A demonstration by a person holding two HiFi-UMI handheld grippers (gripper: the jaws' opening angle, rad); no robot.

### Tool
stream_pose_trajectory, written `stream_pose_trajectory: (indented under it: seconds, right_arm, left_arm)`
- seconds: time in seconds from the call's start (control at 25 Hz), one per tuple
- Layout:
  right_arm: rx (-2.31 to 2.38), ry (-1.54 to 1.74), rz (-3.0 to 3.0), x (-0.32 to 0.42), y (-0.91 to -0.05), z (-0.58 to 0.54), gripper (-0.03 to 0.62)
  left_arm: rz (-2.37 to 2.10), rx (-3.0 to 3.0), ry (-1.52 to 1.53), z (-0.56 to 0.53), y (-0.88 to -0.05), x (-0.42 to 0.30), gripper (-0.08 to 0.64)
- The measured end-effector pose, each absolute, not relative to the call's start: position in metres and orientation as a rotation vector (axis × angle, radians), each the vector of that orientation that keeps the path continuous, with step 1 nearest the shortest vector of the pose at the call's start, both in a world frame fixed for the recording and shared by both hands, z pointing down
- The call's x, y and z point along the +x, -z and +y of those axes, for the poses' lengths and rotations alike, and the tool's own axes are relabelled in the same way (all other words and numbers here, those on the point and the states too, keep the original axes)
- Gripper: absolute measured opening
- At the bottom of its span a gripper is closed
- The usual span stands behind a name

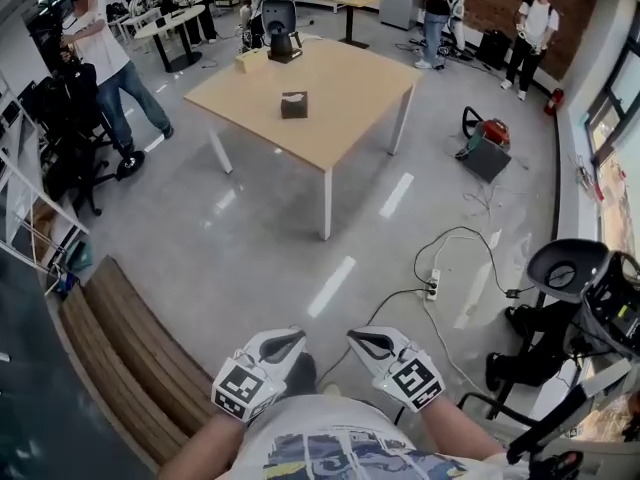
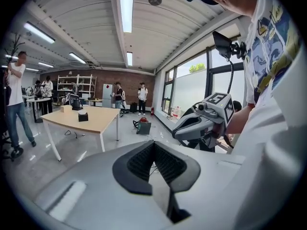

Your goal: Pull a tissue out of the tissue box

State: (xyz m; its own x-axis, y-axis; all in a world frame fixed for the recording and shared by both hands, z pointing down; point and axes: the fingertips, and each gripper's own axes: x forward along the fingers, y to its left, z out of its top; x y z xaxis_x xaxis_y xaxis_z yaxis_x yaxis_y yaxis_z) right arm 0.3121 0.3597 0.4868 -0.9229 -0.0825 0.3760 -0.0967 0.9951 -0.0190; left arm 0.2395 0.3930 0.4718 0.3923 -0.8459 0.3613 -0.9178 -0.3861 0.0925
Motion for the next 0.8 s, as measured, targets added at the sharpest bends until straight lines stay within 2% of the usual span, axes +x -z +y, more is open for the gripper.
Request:
stream_pose_trajectory:
  seconds: [0.28,0.8]
  right_arm:
    - [0.167,-0.031,-2.708,0.241,-0.474,0.304,0.003]
    - [0.156,-0.008,-2.679,0.115,-0.461,0.231,0.003]
  left_arm:
    - [-1.519,2.41,-0.29,0.33,-0.457,0.167,0.003]
    - [-1.502,2.448,-0.317,0.254,-0.456,0.044,0.004]
